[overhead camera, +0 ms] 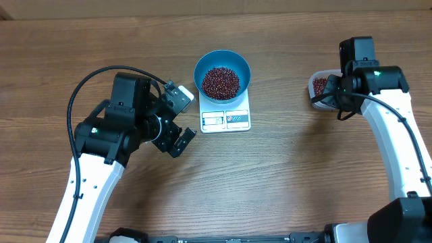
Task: Scoop item into bowl and weigh 150g on scale
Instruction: 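Lower the red scoop into the tub and adjust beans in it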
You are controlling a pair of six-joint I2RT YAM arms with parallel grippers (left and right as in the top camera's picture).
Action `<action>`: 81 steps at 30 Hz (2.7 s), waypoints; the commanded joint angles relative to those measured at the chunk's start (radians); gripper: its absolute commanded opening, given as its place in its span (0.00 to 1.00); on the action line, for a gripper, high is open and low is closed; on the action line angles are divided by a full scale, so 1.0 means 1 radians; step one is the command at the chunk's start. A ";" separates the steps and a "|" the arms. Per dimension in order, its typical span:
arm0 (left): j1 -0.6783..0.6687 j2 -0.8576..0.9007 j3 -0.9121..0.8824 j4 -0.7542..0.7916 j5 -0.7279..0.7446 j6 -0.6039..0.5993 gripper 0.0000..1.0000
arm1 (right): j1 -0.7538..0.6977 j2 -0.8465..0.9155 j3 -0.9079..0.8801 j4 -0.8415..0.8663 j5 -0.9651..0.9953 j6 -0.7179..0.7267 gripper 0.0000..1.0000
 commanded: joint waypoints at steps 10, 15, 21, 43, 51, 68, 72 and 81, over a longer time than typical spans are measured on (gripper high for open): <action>-0.002 0.007 0.026 0.001 0.001 0.001 1.00 | -0.045 -0.012 -0.002 0.007 0.061 -0.174 0.04; -0.002 0.007 0.026 0.001 0.000 0.001 1.00 | -0.067 0.047 -0.002 0.048 0.039 -0.296 0.04; -0.002 0.007 0.026 0.001 0.001 0.001 1.00 | -0.068 0.138 -0.002 0.125 0.039 -0.330 0.04; -0.002 0.007 0.026 0.001 0.001 0.001 1.00 | -0.068 0.229 -0.002 0.185 -0.143 -0.277 0.04; -0.002 0.007 0.026 0.001 0.001 0.001 1.00 | -0.068 0.229 -0.002 0.175 -0.142 -0.278 0.04; -0.002 0.007 0.026 0.001 0.001 0.001 1.00 | -0.068 0.229 -0.002 0.133 -0.143 -0.276 0.04; -0.002 0.007 0.026 0.001 0.001 0.001 1.00 | -0.068 0.229 -0.002 0.132 -0.143 -0.258 0.04; -0.002 0.008 0.026 0.001 0.001 0.001 1.00 | -0.068 0.229 -0.002 0.130 -0.142 -0.258 0.04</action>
